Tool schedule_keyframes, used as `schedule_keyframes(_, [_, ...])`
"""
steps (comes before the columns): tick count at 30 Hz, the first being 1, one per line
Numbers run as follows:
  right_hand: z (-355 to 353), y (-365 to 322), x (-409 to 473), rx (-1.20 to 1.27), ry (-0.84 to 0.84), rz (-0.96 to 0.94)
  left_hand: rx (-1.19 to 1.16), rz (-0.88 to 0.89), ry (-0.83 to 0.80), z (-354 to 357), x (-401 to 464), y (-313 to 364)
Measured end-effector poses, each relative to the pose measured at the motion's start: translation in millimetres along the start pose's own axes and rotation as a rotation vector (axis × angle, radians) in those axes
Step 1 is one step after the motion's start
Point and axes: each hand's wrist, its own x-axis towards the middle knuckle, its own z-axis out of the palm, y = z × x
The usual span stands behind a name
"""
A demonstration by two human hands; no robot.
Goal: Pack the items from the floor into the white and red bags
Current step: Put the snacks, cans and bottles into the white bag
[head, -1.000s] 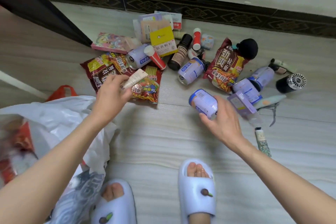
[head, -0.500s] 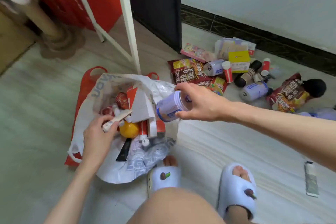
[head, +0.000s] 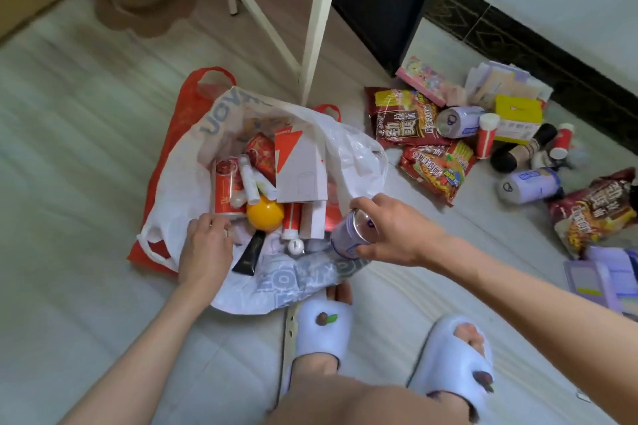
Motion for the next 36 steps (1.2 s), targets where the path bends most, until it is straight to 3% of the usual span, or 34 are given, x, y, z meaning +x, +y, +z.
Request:
schedule_keyframes(7, [26.6, -17.4, 2.9, 0.102, 0.042, 0.008, -0.079, 0.075, -0.145, 15.8, -13.0, 6.6])
schedule_keyframes(11, [37.1, -32.2, 7.6, 0.184, 0.086, 0.145, 0.066, 0.041, -0.031, 11.5, -17.6, -6.6])
schedule_keyframes(14, [43.0, -22.4, 8.7, 0.123, 0.066, 0.256, 0.023, 0.194, 0.077, 12.8, -27.8, 6.9])
schedule_keyframes(17, [49.5, -8.2, 0.8, 0.048, 0.046, 0.342, -0.089, 0.458, -0.050, 31.0, -44.8, 33.6])
schedule_keyframes(19, [52.5, -4.2, -5.9, 0.061, 0.064, 0.358, -0.040, 0.548, -0.158, 48.8, -53.7, 48.2])
schedule_keyframes(27, [63.6, -25.8, 8.1, 0.527, 0.184, 0.421, 0.039, 0.538, -0.261, 64.2, -54.8, 63.0])
schedule_keyframes(33, [89.9, -29.5, 16.7, 0.240, 0.167, 0.280, -0.221, 0.523, -0.315, 47.7, -63.8, 48.2])
schedule_keyframes(36, [91.7, -25.3, 17.1, 0.138, 0.109, 0.175, -0.235, 0.542, -0.260, 46.8, -65.4, 44.0])
